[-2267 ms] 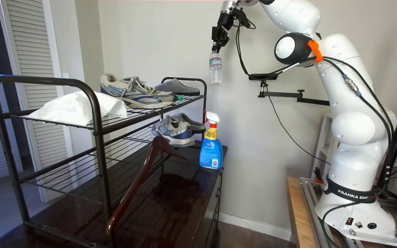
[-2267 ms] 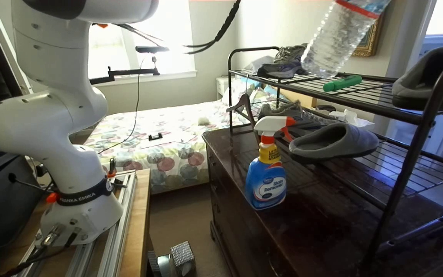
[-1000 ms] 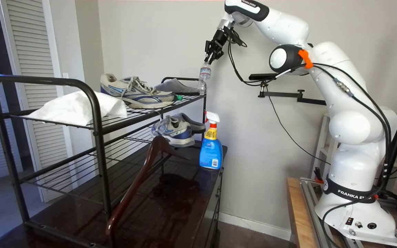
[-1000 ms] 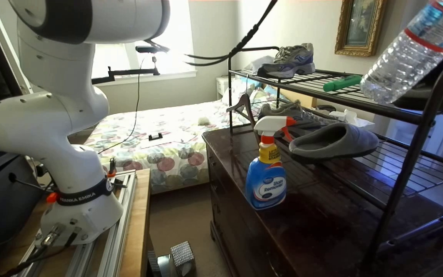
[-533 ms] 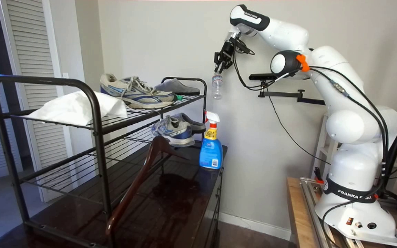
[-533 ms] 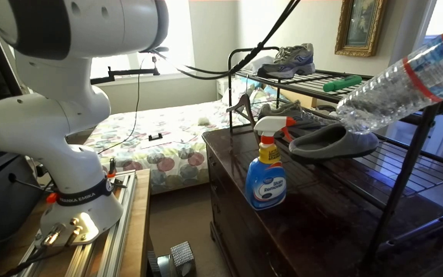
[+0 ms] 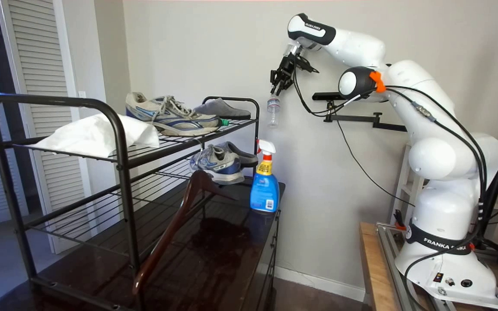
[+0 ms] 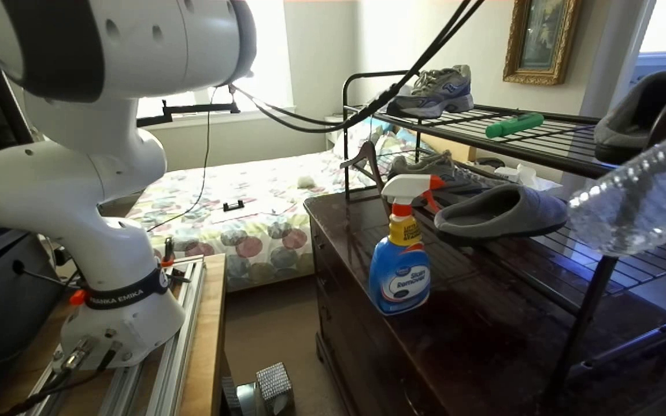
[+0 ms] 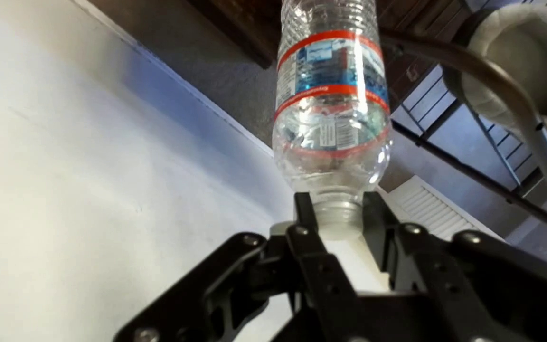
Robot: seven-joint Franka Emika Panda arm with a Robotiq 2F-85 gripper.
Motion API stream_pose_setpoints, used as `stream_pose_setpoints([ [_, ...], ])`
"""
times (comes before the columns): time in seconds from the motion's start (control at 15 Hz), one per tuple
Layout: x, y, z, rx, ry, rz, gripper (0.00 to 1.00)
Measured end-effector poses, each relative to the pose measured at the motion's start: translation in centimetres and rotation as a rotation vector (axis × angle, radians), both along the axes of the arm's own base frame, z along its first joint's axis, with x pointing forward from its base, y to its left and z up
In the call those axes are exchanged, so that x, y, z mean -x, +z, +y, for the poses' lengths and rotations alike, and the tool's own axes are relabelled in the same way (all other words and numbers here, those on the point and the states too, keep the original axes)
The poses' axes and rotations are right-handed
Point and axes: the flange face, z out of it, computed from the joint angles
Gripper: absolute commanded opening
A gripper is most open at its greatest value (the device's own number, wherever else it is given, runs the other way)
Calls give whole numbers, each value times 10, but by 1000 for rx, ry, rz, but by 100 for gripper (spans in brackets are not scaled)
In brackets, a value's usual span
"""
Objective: Put the water bottle on the second shelf of the rack.
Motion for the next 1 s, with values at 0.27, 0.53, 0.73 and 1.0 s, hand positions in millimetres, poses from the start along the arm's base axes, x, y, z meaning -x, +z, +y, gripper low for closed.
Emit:
stream_pose_setpoints([
  [0.27, -27, -8, -5, 87, 6, -92, 8],
  [0.53, -49, -18, -2, 133, 33, -145, 8],
  [0.73, -61, -28, -1, 159, 43, -161, 8],
  [1.0, -71, -47, -1, 153, 54, -150, 8],
])
